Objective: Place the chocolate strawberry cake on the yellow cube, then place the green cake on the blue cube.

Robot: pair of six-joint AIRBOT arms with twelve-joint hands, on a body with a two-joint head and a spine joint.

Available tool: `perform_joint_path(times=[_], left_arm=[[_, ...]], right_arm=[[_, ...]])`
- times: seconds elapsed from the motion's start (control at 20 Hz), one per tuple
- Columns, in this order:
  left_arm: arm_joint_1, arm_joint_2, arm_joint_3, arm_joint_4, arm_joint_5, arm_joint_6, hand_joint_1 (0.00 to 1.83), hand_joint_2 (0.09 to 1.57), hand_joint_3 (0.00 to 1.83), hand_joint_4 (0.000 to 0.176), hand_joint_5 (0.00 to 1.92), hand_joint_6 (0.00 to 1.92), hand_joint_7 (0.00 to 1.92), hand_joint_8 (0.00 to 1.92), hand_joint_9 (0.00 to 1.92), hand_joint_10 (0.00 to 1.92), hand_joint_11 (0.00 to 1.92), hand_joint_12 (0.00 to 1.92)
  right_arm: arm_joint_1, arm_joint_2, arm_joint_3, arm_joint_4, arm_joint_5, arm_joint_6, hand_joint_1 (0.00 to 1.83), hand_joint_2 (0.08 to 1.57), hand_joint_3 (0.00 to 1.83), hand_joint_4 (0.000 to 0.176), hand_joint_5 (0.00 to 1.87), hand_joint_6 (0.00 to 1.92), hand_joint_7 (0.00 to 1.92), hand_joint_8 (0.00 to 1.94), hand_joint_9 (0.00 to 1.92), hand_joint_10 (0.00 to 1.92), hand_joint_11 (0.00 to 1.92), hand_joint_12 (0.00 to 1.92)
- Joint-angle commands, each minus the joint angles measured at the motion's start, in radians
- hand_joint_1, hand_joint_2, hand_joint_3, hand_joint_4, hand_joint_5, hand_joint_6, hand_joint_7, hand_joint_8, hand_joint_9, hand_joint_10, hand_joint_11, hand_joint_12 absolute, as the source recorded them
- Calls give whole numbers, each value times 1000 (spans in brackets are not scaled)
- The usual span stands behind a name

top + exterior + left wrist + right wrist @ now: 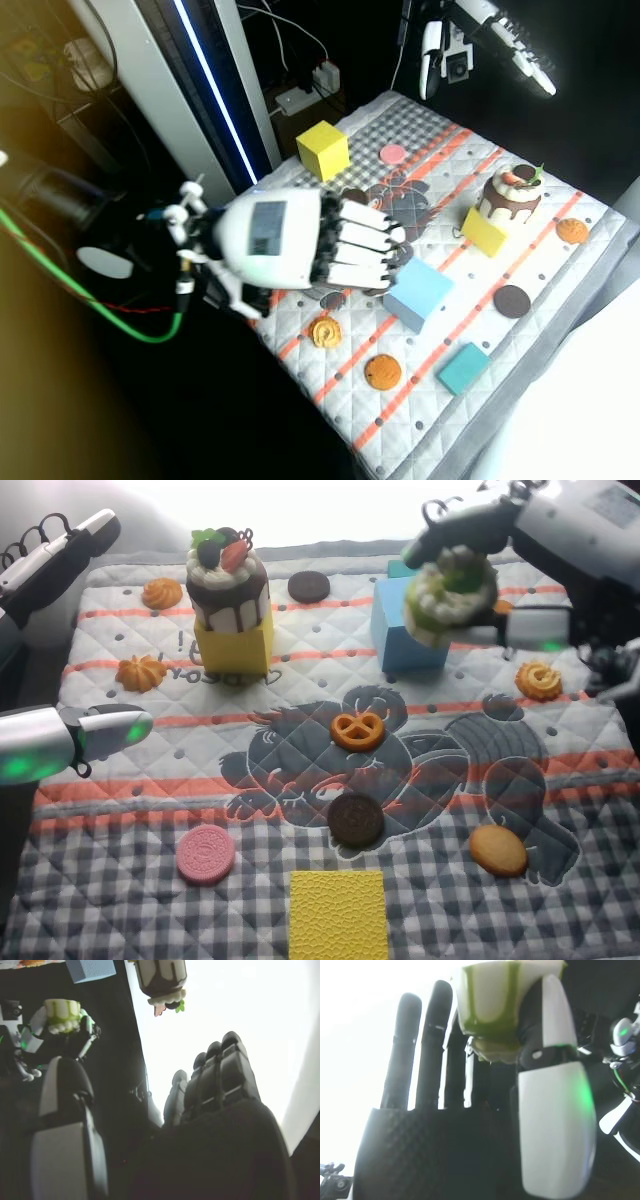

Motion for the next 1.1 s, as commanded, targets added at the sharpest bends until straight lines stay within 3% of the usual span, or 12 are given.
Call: perform_joint_path(times=[0.0, 0.15, 0.45, 0.6, 0.65, 0.7, 0.8, 0.85, 0.9, 0.95, 1.0, 1.05], left_arm=[[-7, 0, 5, 14, -126, -9, 940, 951, 0, 151, 0, 0, 0, 0, 0, 0, 0, 0], [-5, 0, 5, 15, -121, -14, 711, 907, 0, 154, 0, 0, 0, 0, 0, 0, 0, 0], [-1, -2, 9, 20, -117, -41, 648, 896, 0, 149, 0, 0, 0, 0, 0, 0, 0, 0], [3, -4, 9, 21, -118, -52, 658, 900, 0, 143, 0, 0, 0, 0, 0, 0, 0, 0], [8, -5, 10, 21, -120, -62, 662, 912, 0, 137, 6, 2, 0, 0, 0, 0, 0, 0], [11, -5, 11, 21, -122, -70, 670, 913, 0, 148, 10, 3, 0, 0, 0, 0, 0, 0], [17, -5, 14, 21, -127, -90, 676, 918, 2, 138, 15, 5, 0, 0, 0, 0, 0, 0], [20, -5, 16, 21, -128, -101, 677, 920, 2, 132, 18, 6, 0, 0, 0, 0, 0, 0], [21, -6, 18, 21, -129, -105, 677, 920, 2, 132, 18, 6, 0, 0, 0, 0, 0, 0], [21, -6, 18, 21, -129, -106, 660, 915, 0, 147, 23, 6, 0, 0, 0, 0, 0, 0], [21, -6, 18, 21, -129, -106, 662, 915, 0, 145, 29, 8, 0, 0, 0, 0, 0, 0], [21, -6, 18, 21, -130, -107, 667, 915, 0, 144, 31, 8, 0, 0, 0, 0, 0, 0]], right_arm=[[31, -6, 13, 22, 77, -12, 1358, 1112, 3, 0, 955, 924, 961, 974, 930, 1219, 722, 1291], [85, -60, 71, 22, -16, -25, 1369, 1091, 0, 0, 933, 950, 1030, 799, 1035, 1117, 847, 1212], [124, -111, 139, 28, -119, -30, 1354, 1131, 0, 0, 881, 1077, 859, 1069, 989, 1151, 789, 910], [124, -119, 151, 45, -152, -46, 1356, 1134, 0, 0, 859, 1023, 902, 1095, 945, 1217, 673, 1013], [124, -123, 157, 47, -165, -47, 1210, 1147, 1, 6, 880, 1064, 943, 1118, 925, 488, 593, 1157], [124, -126, 161, 48, -174, -47, 1169, 1134, 0, 0, 925, 1036, 854, 475, 924, 330, 514, 1112], [123, -127, 163, 54, -186, -47, 1167, 1115, 3, 0, 961, 992, 884, 56, 933, 145, 497, 1127], [115, -127, 162, 59, -187, -47, 1238, 1037, 0, 0, 867, 444, 881, 23, 946, 123, 513, 1196], [110, -127, 161, 63, -187, -47, 1238, 1037, 0, 0, 867, 444, 881, 23, 946, 123, 513, 1196], [104, -127, 158, 69, -187, -47, 1163, 1028, 0, 0, 819, 60, 710, 0, 802, 37, 347, 1191], [102, -127, 156, 72, -187, -47, 1063, 1041, 6, 36, 761, 14, 666, 0, 743, 9, 261, 1148], [102, -127, 152, 76, -186, -47, 1019, 1041, 5, 35, 735, 2, 651, 0, 709, 1, 204, 1120]])
